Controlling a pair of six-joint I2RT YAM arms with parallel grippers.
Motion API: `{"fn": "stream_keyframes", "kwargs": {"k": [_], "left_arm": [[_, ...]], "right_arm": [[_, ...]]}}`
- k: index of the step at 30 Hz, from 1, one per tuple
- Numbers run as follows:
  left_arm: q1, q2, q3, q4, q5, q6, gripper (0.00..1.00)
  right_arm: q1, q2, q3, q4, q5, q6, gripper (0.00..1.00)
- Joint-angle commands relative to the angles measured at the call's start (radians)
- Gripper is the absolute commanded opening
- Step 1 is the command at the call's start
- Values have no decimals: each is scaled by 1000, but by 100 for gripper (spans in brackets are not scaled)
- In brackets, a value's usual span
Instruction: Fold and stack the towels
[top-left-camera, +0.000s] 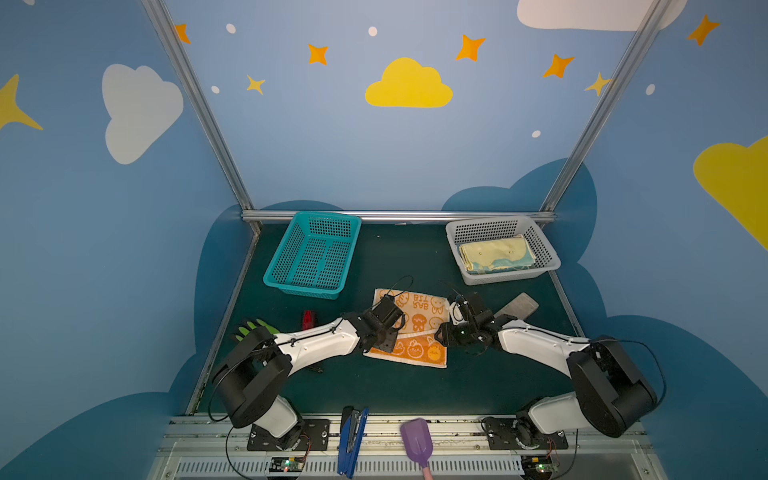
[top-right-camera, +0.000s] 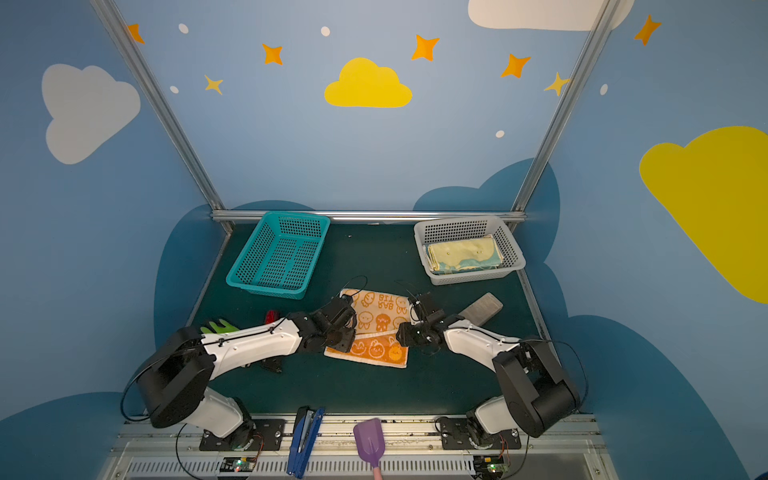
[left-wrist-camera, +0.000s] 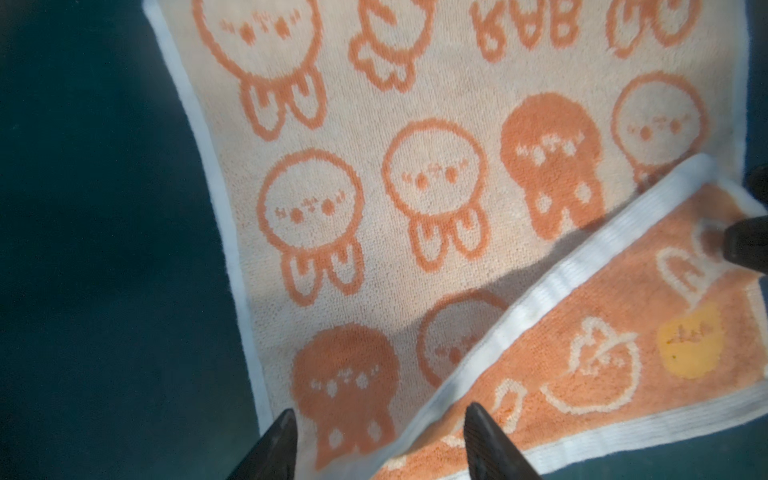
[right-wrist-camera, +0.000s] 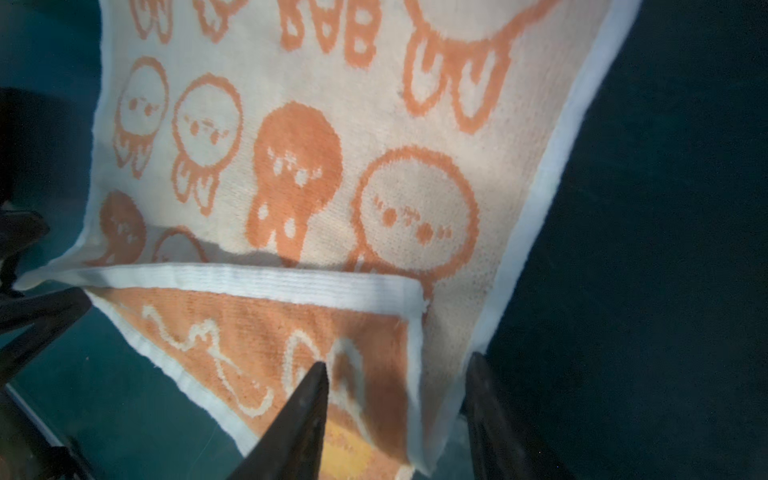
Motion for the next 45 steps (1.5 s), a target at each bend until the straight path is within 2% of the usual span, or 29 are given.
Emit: {"fn": "stream_keyframes", "kwargs": {"k": [1, 6, 16, 22, 31, 36, 45], "left_arm": [[-4, 6, 5, 10, 14, -10, 63], [-10, -8, -10, -8, 14, -27, 63], [-20, -59, -35, -41, -9, -38, 64], [-23, -81, -56, -48, -9, -46, 63], [-52, -82, -97, -77, 17, -72, 64], [-73, -98, -121, -96, -10, -96, 64], [-99, -89, -127, -112, -91, -119, 63]], "right_arm": [[-4, 26, 8, 46, -34, -5, 50], [14, -6, -30, 97, -88, -22, 49], [45, -126, -76, 12, -73, -51, 49], [78, -159, -94, 24, -188, -79, 48], [102, -149, -117, 50, -243, -62, 48], [110, -201, -163, 14, -198, -41, 48], [109, -420, -174, -58, -51, -17, 49]]}}
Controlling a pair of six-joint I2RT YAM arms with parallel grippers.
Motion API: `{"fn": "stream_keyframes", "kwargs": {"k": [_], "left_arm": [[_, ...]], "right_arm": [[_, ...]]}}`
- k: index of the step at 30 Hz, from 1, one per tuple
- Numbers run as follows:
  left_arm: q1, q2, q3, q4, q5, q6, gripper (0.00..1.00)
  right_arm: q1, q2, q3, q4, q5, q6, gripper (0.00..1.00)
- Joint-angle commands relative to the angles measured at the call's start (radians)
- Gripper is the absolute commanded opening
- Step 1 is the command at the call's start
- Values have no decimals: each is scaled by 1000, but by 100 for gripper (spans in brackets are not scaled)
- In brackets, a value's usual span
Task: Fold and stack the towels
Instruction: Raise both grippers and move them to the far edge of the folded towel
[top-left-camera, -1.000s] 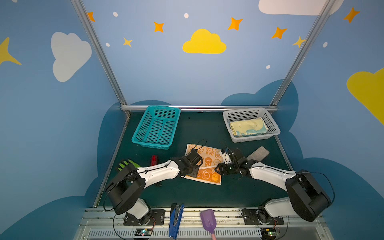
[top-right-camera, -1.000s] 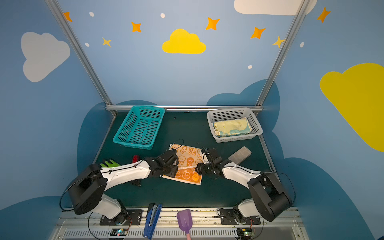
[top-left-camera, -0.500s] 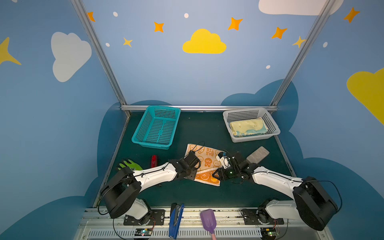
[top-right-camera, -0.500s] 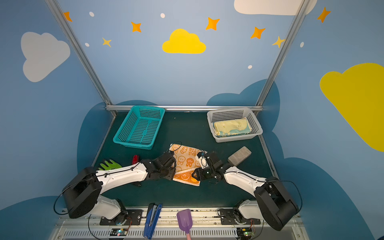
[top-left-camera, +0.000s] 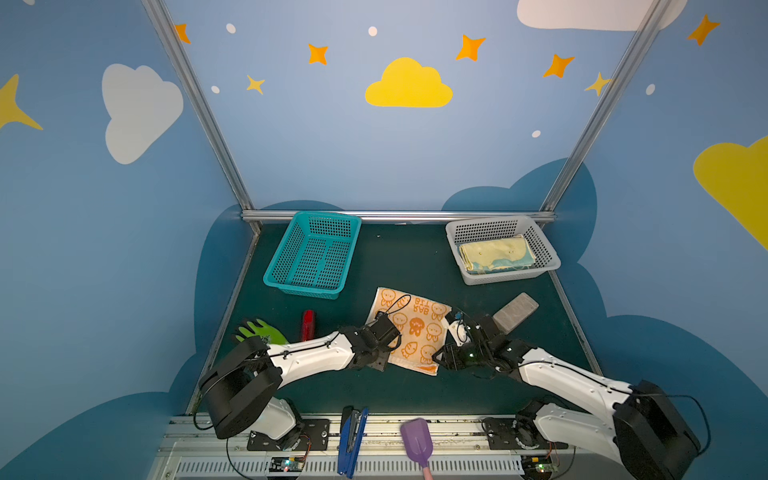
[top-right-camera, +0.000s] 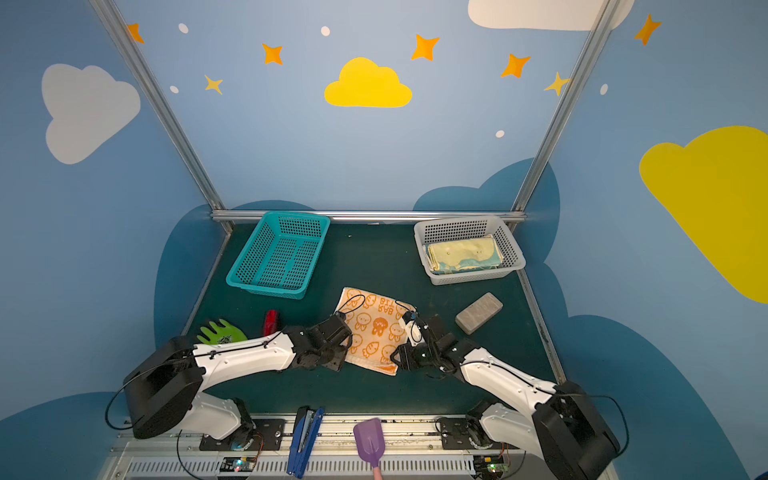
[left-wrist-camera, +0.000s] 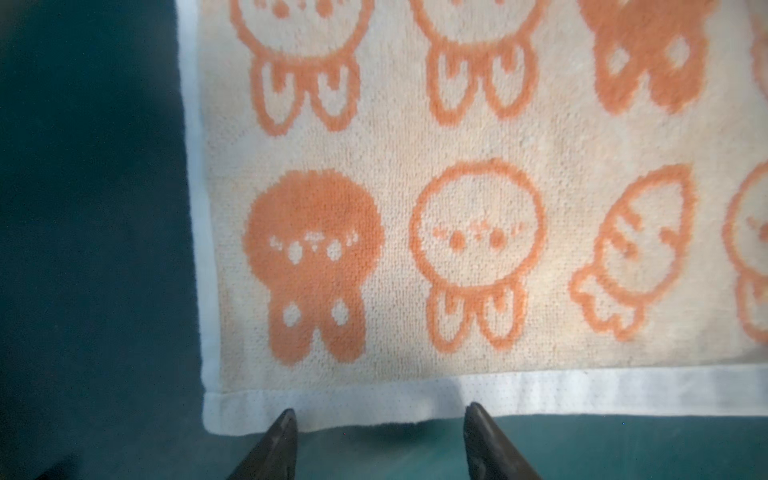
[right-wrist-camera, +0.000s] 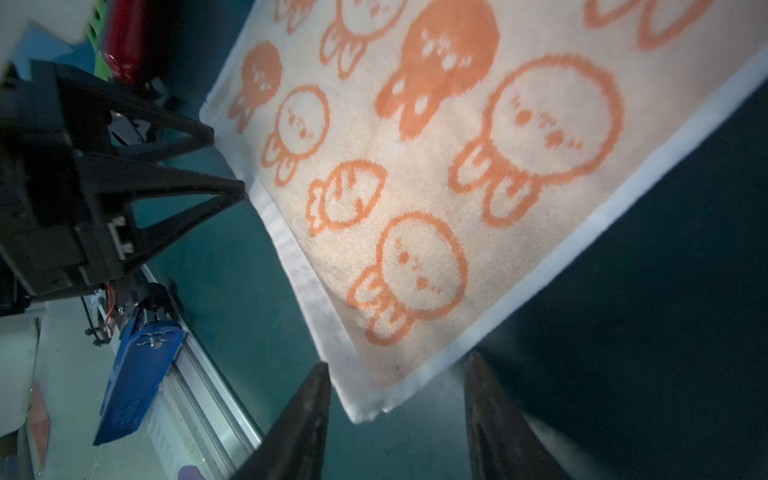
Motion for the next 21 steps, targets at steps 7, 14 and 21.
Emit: {"fn": "stream_keyframes", "kwargs": {"k": [7, 14, 21], "left_arm": [[-21, -50, 42, -29, -73, 25, 66], [67, -16, 238, -48, -76, 196, 75], [249, 260, 520, -129, -45, 316, 75]], "right_arm": [[5, -63, 33, 36, 274, -23, 49], [-9, -1, 121, -15, 493, -78, 47], [-39, 89, 198, -10, 483, -95, 46]]}}
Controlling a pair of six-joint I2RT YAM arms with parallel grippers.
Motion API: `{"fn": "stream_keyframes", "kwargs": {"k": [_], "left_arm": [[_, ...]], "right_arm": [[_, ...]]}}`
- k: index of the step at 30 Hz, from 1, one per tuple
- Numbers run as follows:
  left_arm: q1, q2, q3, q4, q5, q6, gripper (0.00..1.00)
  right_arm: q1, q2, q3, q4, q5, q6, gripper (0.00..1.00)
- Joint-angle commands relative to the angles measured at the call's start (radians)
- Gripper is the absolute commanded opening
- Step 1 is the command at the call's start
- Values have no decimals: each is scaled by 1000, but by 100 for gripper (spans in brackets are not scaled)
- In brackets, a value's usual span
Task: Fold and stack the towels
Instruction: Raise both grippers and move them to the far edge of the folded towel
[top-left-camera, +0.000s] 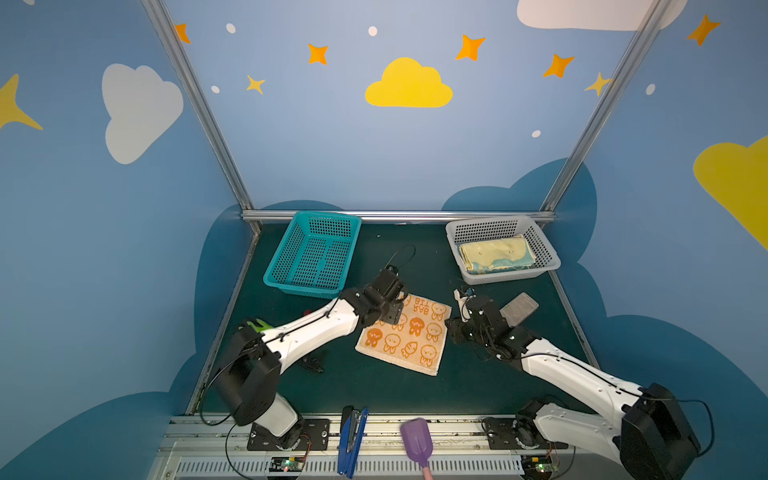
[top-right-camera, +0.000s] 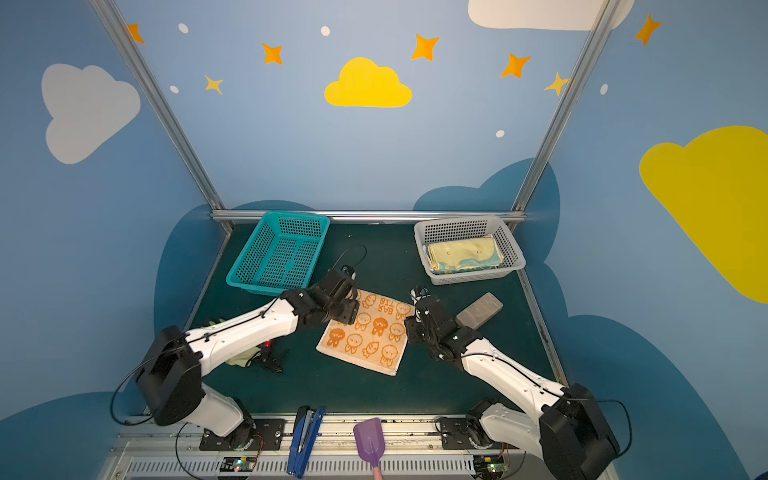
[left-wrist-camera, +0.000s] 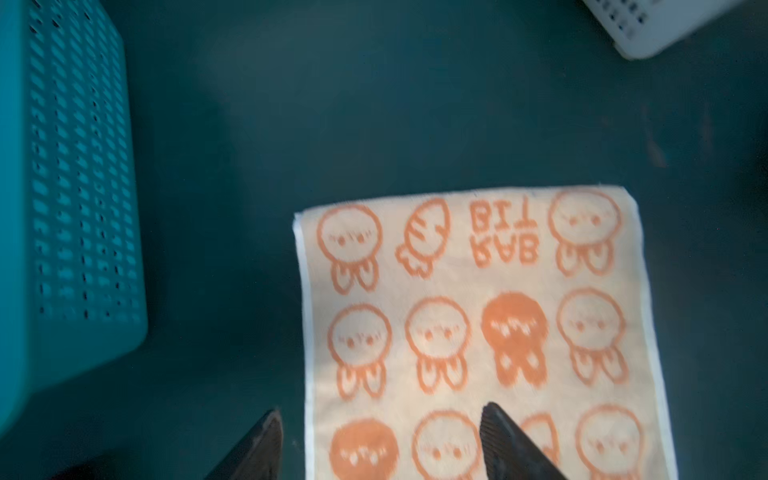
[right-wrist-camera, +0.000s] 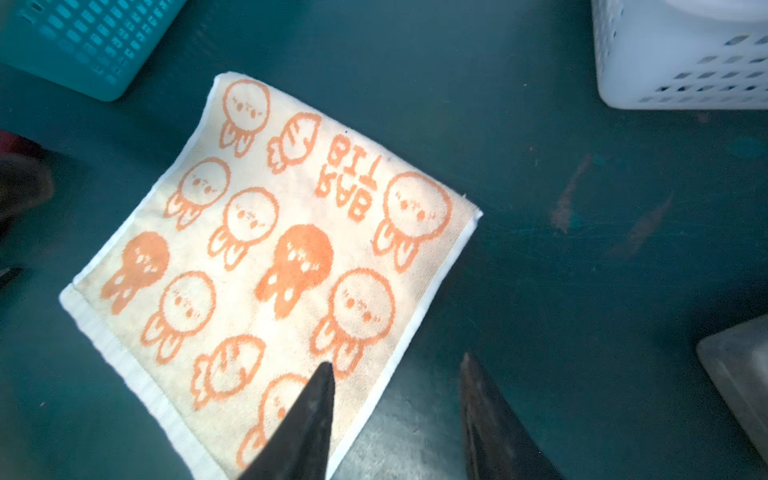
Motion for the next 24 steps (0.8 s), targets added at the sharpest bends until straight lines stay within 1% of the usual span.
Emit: {"fn": "stream_keyframes", "kwargs": {"k": [1, 4, 8, 11, 15, 20, 24], "left_arm": [[71, 144, 122, -112, 23, 80, 74], [109, 256, 233, -169, 36, 88, 73], [145, 360, 329, -188, 56, 96, 73], [162, 435, 400, -200, 59, 100, 72], [170, 519, 478, -222, 46, 111, 71], [175, 588, 525, -253, 24, 118, 64], [177, 594, 494, -253, 19, 115, 60]], "right_arm": [[-11, 33, 45, -7, 25, -26, 46], [-22, 60, 53, -6, 36, -32, 45], [-42, 102, 103, -4, 33, -54, 45], [-49, 144, 140, -20, 40, -88, 44], [-58, 199, 208, -85, 42, -133, 41], [-65, 269, 280, -143, 14, -177, 35], [-67, 343, 350, -201, -7, -200, 33]]}}
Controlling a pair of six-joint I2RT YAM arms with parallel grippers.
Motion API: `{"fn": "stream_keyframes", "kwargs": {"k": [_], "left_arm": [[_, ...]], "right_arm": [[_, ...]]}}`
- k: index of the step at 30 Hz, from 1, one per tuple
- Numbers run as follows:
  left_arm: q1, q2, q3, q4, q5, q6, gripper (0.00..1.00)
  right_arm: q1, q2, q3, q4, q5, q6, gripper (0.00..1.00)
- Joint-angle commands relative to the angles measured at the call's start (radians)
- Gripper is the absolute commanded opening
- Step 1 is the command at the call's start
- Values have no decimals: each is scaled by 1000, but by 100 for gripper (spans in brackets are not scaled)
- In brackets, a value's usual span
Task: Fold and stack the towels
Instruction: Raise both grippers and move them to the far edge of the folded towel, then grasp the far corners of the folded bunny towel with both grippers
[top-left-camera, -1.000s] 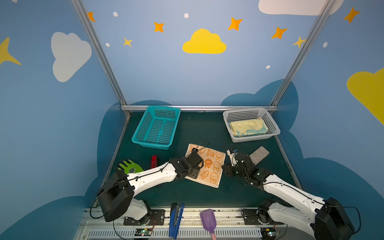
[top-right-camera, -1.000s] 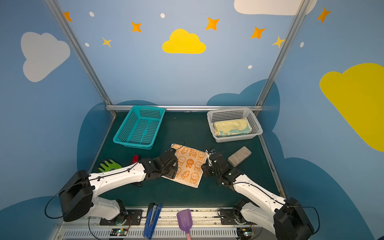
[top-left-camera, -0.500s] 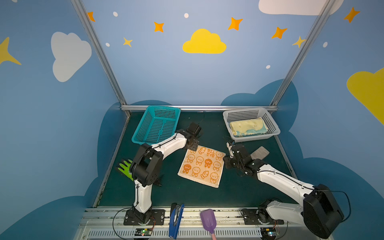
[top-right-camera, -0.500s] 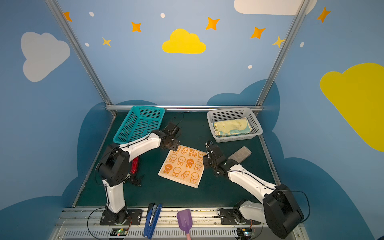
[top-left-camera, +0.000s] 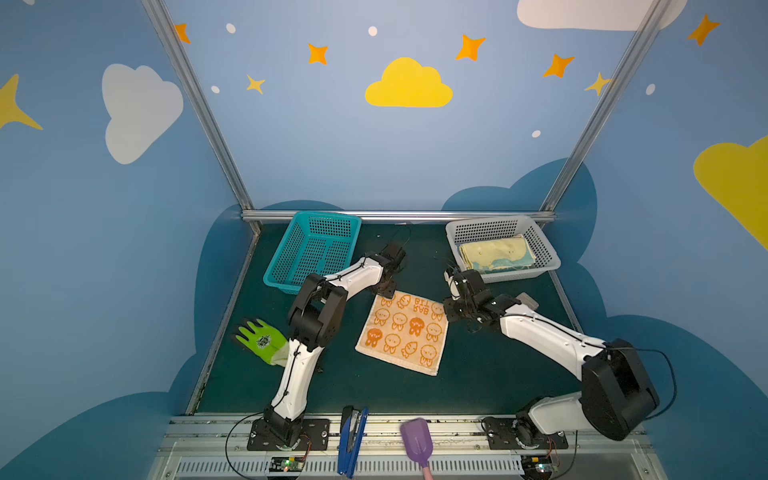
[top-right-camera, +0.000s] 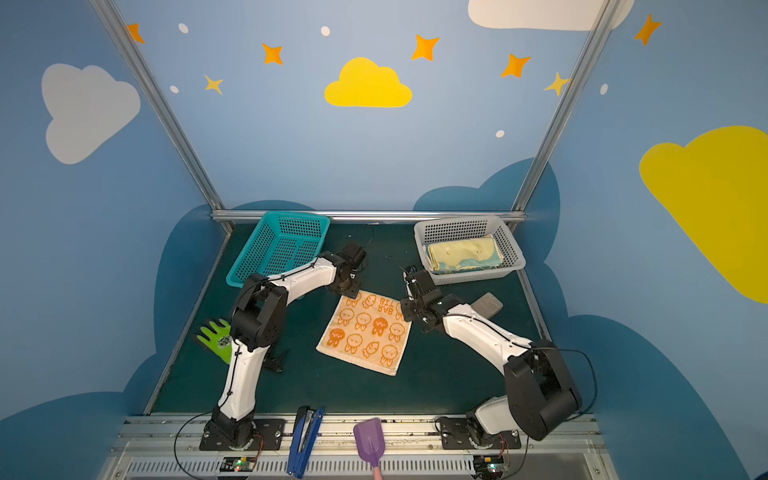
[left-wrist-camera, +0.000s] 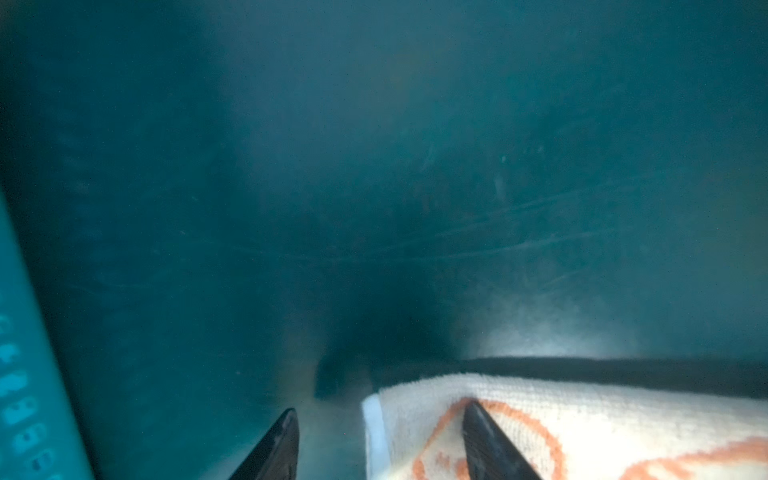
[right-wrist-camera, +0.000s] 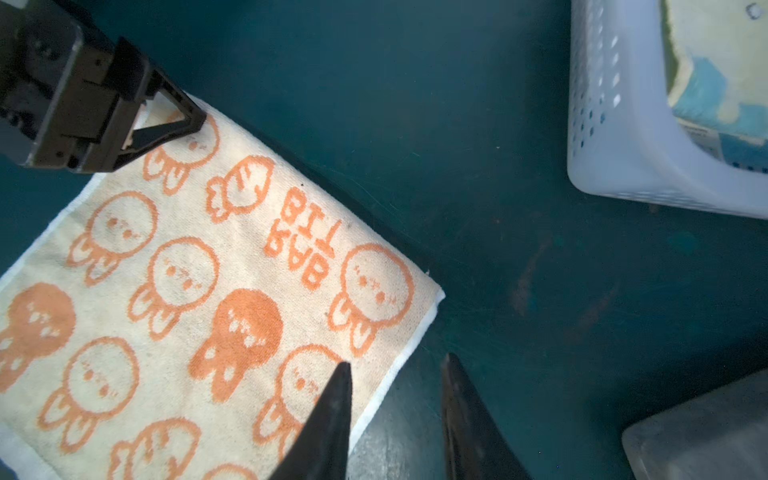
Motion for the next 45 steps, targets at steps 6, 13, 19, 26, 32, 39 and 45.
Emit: {"fn": "stream_keyframes", "kwargs": {"k": [6, 13, 19, 26, 32, 39, 45], "left_arm": [[28, 3, -61, -42, -3, -18, 55], [62, -49, -122, -29, 35, -61, 55], [64, -68, -155, -13, 57, -63, 55], [66, -77, -163, -5, 65, -62, 56], [65, -94, -179, 0, 68, -43, 58], [65, -106, -187, 8, 84, -36, 63], [66, -106, -188, 15, 89, -34, 68]], "right_arm": [[-5, 201, 219, -220, -50, -105, 34], [-34, 350, 370, -293, -106, -200, 37], [-96, 439, 481, -354, -171, -244, 37], [-119, 533, 580, -436, -194, -277, 37], [-117, 568, 606, -471, -186, -278, 37], [-113, 637, 678, -552, -202, -274, 37], [-109, 665, 707, -590, -219, -263, 37]]}}
